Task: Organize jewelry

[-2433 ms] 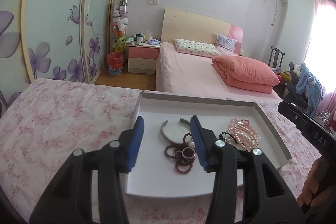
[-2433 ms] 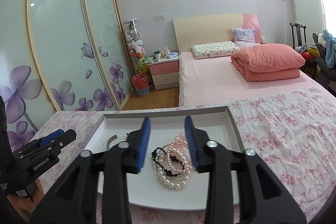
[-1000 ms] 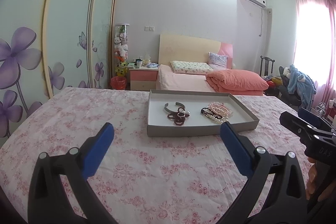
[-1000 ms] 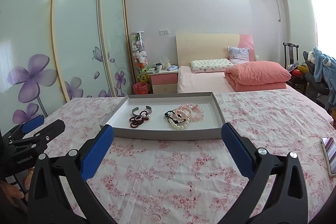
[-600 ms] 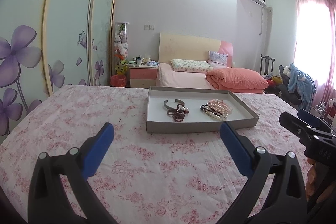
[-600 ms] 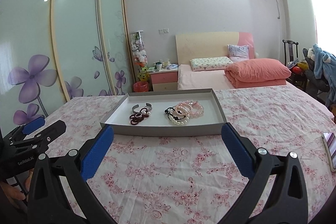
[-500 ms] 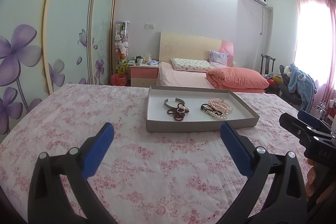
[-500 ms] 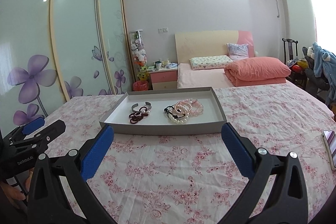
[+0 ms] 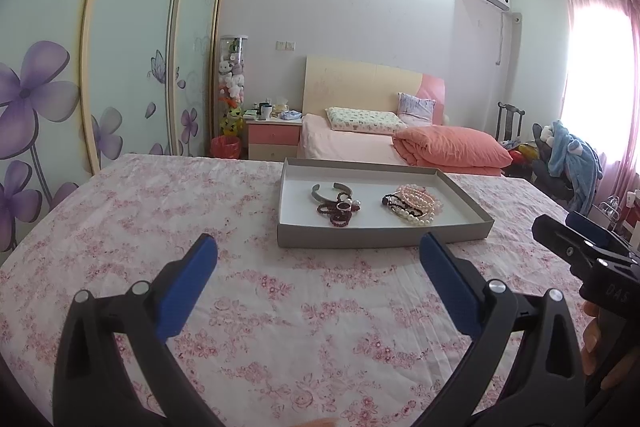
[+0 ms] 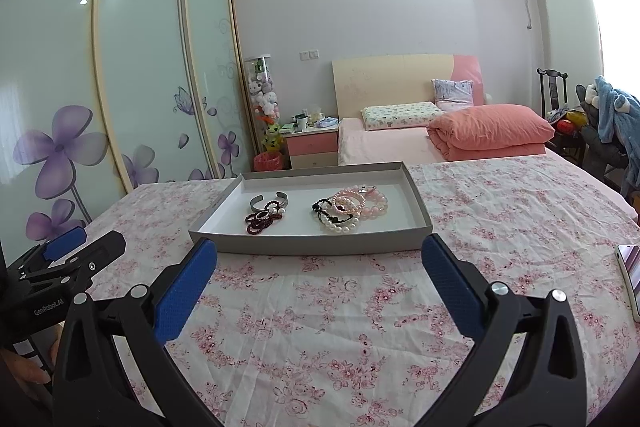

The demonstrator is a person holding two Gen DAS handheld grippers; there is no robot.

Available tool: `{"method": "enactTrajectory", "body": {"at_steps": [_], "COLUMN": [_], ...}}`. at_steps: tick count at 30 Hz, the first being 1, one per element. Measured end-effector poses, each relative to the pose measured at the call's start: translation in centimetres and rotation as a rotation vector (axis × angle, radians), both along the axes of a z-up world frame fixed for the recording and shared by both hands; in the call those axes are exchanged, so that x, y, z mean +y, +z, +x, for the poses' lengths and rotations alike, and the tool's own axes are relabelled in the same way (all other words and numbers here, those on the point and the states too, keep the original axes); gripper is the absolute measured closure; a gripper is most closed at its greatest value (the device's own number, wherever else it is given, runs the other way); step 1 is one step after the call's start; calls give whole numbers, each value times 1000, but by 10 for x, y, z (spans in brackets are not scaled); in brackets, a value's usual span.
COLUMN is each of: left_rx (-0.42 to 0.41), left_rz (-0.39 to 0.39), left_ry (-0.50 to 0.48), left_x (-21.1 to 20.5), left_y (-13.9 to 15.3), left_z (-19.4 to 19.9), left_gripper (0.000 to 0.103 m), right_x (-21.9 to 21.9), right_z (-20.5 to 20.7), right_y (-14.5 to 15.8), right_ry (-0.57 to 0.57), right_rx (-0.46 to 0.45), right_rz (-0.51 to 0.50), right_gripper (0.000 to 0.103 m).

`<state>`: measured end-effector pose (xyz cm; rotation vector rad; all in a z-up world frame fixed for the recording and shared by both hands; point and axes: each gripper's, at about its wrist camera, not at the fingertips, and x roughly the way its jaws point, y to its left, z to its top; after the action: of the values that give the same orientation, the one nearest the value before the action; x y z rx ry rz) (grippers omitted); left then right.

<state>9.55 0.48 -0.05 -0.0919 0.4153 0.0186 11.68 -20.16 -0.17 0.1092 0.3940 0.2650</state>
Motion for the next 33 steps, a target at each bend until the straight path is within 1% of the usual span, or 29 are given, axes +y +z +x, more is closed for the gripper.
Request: {"method": "enactTrajectory", "body": {"at_steps": [33], "left_rx": [7], "left_rz": [-1], "left_ry": [-4], "left_x": [-1], "left_y": [-2], "left_z": [0], "left_gripper": [4], "right_x": [4], "right_z": [0], "right_y": [-3], "right_ry": [5], "right_rx": [12], "right_rz": [4], "right_gripper": [2]}}
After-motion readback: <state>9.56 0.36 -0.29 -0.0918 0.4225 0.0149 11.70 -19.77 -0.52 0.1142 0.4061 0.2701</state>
